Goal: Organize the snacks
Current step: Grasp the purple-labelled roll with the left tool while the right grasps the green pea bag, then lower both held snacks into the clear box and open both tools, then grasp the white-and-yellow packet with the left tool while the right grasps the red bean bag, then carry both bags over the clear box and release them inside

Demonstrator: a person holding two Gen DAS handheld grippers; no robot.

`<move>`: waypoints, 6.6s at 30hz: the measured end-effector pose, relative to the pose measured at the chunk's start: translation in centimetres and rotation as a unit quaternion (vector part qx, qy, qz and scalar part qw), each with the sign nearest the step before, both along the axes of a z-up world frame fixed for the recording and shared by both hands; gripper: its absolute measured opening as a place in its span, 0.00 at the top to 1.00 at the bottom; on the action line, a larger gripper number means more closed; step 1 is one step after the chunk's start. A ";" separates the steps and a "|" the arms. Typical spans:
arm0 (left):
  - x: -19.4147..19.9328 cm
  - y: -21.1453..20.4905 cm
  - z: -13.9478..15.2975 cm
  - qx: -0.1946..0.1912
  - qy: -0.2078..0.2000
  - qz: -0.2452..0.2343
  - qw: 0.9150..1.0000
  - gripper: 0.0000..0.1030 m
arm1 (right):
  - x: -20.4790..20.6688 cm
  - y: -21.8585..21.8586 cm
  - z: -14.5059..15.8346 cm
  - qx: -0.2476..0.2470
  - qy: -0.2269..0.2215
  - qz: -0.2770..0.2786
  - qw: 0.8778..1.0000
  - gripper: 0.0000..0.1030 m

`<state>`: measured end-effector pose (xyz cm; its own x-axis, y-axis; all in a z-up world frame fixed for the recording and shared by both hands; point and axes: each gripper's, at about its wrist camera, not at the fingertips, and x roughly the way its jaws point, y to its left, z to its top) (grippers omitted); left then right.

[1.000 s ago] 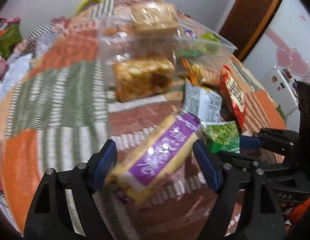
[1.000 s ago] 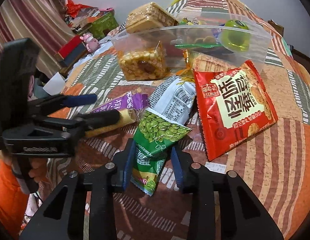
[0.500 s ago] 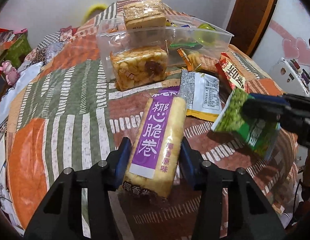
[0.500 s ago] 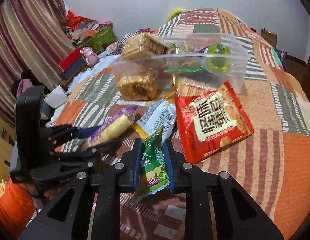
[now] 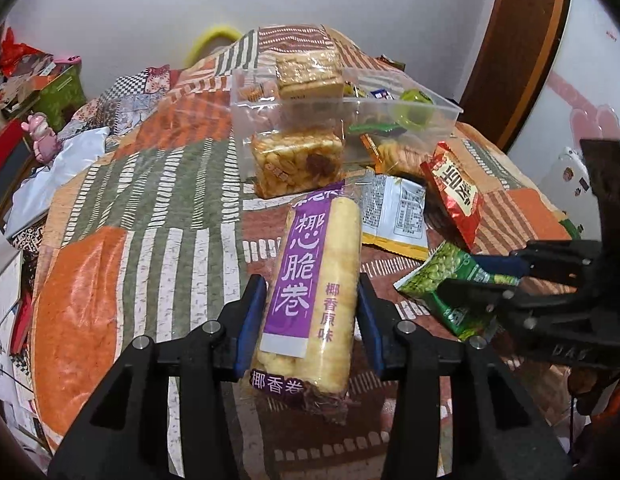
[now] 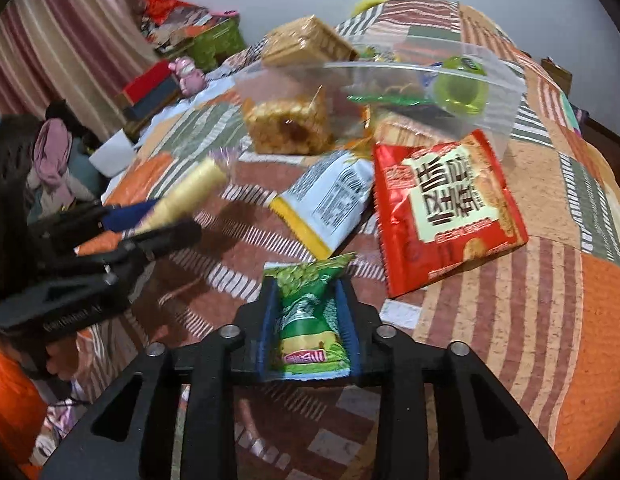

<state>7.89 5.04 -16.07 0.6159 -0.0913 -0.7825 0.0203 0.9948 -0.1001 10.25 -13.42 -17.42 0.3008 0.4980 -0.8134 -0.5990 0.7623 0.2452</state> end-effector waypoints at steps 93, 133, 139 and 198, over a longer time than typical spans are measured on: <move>7.9 -0.1 4.0 0.004 -0.022 -0.006 1.000 0.35 | 7.8 -4.5 2.1 0.002 -0.038 -0.074 0.997 0.16; 11.0 -6.9 -3.2 -0.041 0.055 -0.064 0.996 0.49 | 7.6 -6.3 1.5 0.027 -0.048 -0.076 0.996 0.61; 8.9 -6.4 -2.2 -0.046 0.045 -0.057 0.996 0.52 | 7.6 -6.9 2.9 0.048 -0.056 -0.087 0.994 0.77; 4.0 -3.2 4.2 -0.063 -0.034 -0.012 0.997 0.53 | 4.8 -5.7 -0.5 0.048 0.016 -0.031 0.998 0.66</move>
